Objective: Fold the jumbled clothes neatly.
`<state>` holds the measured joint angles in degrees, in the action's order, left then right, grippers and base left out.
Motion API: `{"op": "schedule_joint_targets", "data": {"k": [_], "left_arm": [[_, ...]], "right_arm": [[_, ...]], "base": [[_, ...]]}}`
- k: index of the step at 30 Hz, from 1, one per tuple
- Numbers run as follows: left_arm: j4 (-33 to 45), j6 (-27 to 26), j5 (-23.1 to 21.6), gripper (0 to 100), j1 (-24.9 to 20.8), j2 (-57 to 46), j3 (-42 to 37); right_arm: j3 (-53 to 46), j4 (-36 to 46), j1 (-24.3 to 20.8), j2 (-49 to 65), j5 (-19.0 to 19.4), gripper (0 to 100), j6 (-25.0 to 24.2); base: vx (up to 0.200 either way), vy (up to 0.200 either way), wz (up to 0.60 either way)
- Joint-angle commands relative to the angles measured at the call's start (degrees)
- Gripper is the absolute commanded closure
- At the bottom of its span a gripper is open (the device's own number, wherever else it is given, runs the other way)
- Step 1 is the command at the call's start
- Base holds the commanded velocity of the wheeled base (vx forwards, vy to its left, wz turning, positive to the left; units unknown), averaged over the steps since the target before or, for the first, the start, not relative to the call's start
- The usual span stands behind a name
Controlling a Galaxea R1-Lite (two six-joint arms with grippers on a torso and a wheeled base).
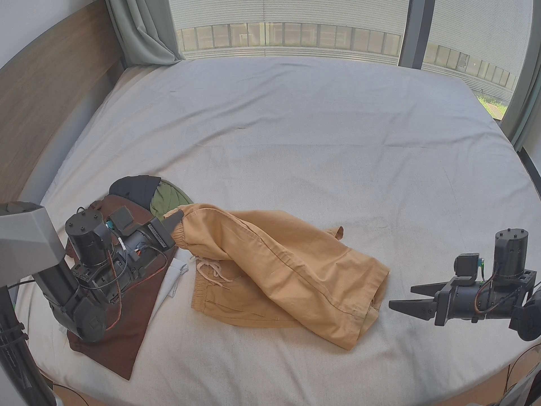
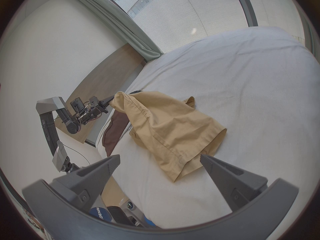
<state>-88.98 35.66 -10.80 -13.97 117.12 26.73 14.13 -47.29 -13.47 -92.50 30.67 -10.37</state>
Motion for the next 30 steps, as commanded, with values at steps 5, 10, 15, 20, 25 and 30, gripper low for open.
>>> {"op": "schedule_joint_targets", "data": {"k": [5,10,15,20,25,30], "left_arm": [[-0.1,0.0,0.0,100,0.0,0.3,0.0],[-0.1,0.0,0.0,100,0.0,0.4,-0.1],[-0.1,0.0,0.0,100,0.1,0.4,-0.1],[-0.1,0.0,0.0,100,0.1,0.4,0.0],[-0.1,-0.1,0.0,100,0.1,0.9,0.0],[-0.1,-0.1,0.0,100,0.1,1.1,0.0]], "right_arm": [[-0.4,-3.4,-1.2,-5.7,0.0,0,-2.3],[-0.5,-5.4,-1.8,-9.2,0.0,0,-2.6],[-1.4,-9.3,-2.0,-12.3,0.0,0,-3.0],[-3.6,-15.5,-3.2,-16.7,-0.1,0,-3.3],[-4.8,-22.0,-3.6,-20.8,-0.7,0,-3.5],[-5.6,-27.3,-5.0,-24.0,-1.1,0,-6.1]], "base": [[0.000,0.000,0.00],[0.000,0.000,0.00],[0.000,0.000,0.00],[0.000,0.000,0.00],[0.000,0.000,0.00],[0.000,0.000,0.00]]}}
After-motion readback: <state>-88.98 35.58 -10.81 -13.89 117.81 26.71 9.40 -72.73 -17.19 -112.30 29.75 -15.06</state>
